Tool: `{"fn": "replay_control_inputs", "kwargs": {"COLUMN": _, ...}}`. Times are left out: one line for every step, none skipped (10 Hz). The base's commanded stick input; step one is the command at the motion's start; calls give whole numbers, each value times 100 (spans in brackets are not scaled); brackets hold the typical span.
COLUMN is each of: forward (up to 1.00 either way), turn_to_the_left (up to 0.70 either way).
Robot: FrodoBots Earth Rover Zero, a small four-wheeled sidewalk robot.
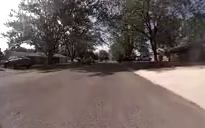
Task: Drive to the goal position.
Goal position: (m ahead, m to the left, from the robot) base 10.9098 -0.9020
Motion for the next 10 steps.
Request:
{"fn": "replay_control_inputs", "kwargs": {"forward": 69, "turn_to_the_left": -11}}
{"fn": "replay_control_inputs", "kwargs": {"forward": 69, "turn_to_the_left": -23}}
{"fn": "replay_control_inputs", "kwargs": {"forward": 69, "turn_to_the_left": -31}}
{"fn": "replay_control_inputs", "kwargs": {"forward": 69, "turn_to_the_left": -12}}
{"fn": "replay_control_inputs", "kwargs": {"forward": 69, "turn_to_the_left": 3}}
{"fn": "replay_control_inputs", "kwargs": {"forward": 69, "turn_to_the_left": 3}}
{"fn": "replay_control_inputs", "kwargs": {"forward": 69, "turn_to_the_left": 3}}
{"fn": "replay_control_inputs", "kwargs": {"forward": 69, "turn_to_the_left": 3}}
{"fn": "replay_control_inputs", "kwargs": {"forward": 69, "turn_to_the_left": 3}}
{"fn": "replay_control_inputs", "kwargs": {"forward": 69, "turn_to_the_left": 3}}
